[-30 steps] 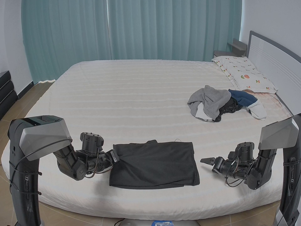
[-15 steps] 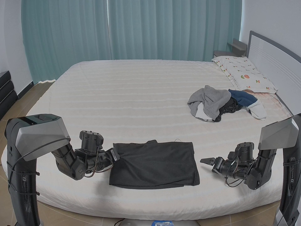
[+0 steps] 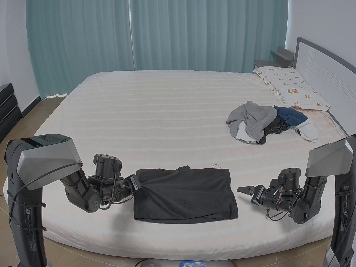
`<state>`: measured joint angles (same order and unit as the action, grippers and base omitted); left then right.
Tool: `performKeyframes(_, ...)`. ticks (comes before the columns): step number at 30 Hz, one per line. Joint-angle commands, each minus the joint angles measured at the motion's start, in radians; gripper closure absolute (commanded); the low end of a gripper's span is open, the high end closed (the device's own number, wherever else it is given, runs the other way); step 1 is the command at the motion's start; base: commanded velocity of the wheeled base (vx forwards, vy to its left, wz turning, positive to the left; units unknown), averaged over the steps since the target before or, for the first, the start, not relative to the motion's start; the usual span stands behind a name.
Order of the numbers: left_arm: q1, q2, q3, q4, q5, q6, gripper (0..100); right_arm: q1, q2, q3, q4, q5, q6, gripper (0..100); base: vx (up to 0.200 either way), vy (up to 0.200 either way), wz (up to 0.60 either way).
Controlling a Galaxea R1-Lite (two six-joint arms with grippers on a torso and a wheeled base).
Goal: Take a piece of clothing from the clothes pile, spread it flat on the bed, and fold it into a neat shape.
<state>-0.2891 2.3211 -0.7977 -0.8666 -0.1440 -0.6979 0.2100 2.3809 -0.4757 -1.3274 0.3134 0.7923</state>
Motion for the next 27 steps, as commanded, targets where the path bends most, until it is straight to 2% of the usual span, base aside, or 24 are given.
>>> performKeyframes(1,-0.001,-0.003,0.000,0.000,0.001,-0.002,100,0.002,0.000,-0.001,-0.001,0.001,0.001,0,0.000,0.200,0.00)
performKeyframes(9,-0.005,-0.014,0.003,0.009,0.003,-0.003,100,0.037,-0.049,-0.023,0.001,0.000,0.117,0,0.000,0.200,0.00)
performKeyframes(27,-0.027,-0.023,0.002,0.077,0.034,-0.003,100,0.051,-0.042,-0.021,-0.001,-0.002,0.127,0,0.000,0.200,0.00)
